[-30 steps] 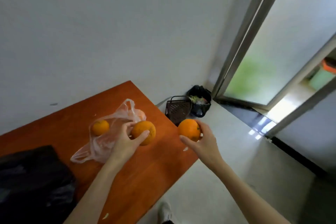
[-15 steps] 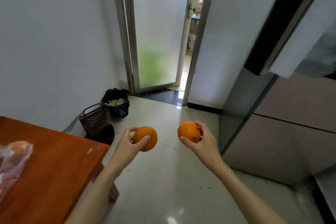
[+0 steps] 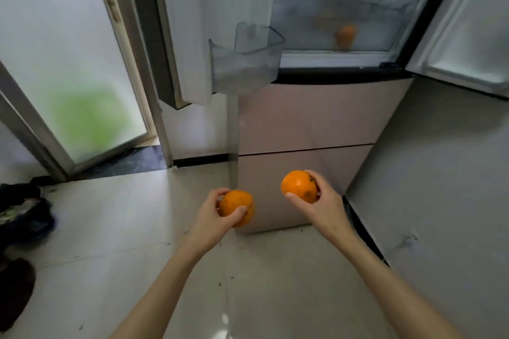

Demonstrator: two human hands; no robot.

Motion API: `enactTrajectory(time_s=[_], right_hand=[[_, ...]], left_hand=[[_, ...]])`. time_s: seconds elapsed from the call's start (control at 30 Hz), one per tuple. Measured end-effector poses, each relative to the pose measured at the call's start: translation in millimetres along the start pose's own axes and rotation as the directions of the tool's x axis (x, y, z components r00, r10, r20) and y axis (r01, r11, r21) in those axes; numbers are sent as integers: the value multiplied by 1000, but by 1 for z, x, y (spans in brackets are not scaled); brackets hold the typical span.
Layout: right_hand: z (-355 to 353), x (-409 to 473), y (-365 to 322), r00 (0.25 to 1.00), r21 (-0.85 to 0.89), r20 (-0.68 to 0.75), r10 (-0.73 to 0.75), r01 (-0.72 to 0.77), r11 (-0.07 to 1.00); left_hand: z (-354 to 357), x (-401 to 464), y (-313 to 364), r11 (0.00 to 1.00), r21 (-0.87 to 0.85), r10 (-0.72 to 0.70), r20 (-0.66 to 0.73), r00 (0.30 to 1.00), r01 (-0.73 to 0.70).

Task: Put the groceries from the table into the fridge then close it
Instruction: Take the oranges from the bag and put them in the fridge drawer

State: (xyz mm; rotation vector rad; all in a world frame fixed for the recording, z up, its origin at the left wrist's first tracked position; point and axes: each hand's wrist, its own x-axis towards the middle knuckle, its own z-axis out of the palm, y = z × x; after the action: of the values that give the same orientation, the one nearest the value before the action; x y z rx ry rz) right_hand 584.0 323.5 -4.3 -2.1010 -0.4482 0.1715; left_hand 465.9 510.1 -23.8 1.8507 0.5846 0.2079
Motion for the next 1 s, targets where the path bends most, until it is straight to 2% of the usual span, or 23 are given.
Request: enactTrajectory(time_s=[0.1, 0.23, 0.47, 0.7, 0.83, 1.0], right_hand=[[-35, 20, 25, 994, 12, -79, 74, -73, 997], [-75, 63, 45, 974, 47, -203, 101, -93, 995], [-135, 187, 40, 937, 24, -349, 22, -14, 1000], [-180, 289, 20, 901, 62, -433, -33, 66, 996], [-212, 349, -2, 863, 77, -492, -116, 176, 981], [-258, 434, -37, 830, 45, -497, -252, 315, 948]], left_hand=[[44, 38, 29, 999, 19, 43, 55, 998, -44], [96, 101, 69, 992, -5, 126, 100, 987, -127], [157, 222, 151, 946, -33, 324, 133, 937, -323], [179, 310, 236, 865, -162, 475, -34, 879, -474], [186, 353, 291, 763, -164, 609, -140, 781, -625], [184, 404, 376, 690, -86, 670, -298, 680, -719]])
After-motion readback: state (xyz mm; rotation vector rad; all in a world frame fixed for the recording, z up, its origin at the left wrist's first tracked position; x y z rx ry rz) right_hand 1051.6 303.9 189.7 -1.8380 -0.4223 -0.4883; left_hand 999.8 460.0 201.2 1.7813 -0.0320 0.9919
